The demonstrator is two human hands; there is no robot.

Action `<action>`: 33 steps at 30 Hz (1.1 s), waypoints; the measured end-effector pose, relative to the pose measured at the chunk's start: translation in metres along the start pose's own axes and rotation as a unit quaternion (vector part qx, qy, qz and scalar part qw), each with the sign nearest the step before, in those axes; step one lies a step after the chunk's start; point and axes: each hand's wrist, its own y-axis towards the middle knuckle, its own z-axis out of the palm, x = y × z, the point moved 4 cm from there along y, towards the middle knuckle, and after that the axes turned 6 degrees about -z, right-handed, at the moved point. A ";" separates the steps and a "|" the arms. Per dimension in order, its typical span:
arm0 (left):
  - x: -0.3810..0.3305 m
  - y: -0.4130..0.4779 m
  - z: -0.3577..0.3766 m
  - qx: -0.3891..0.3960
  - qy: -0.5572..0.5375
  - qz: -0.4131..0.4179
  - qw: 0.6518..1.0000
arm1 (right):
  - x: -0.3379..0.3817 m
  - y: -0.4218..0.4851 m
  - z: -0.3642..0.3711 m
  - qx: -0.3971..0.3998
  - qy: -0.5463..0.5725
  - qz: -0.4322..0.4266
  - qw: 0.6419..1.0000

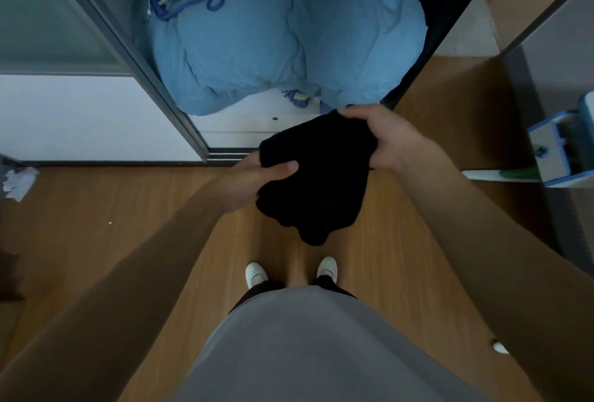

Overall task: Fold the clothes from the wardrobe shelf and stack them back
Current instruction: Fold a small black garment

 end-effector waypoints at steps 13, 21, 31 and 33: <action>-0.028 -0.001 0.001 -0.130 -0.151 -0.080 0.977 | -0.078 0.001 -0.007 0.031 -0.011 -0.119 0.992; -0.008 -0.005 -0.005 -0.051 -0.050 -0.022 0.997 | -0.047 -0.001 -0.004 -0.033 0.002 -0.037 0.999; -0.034 -0.005 0.008 -0.092 -0.251 -0.036 0.963 | -0.051 -0.001 -0.018 0.033 -0.067 -0.132 0.988; -0.032 -0.008 0.002 -0.099 -0.265 -0.043 0.958 | -0.047 0.003 -0.028 -0.011 -0.120 -0.154 0.981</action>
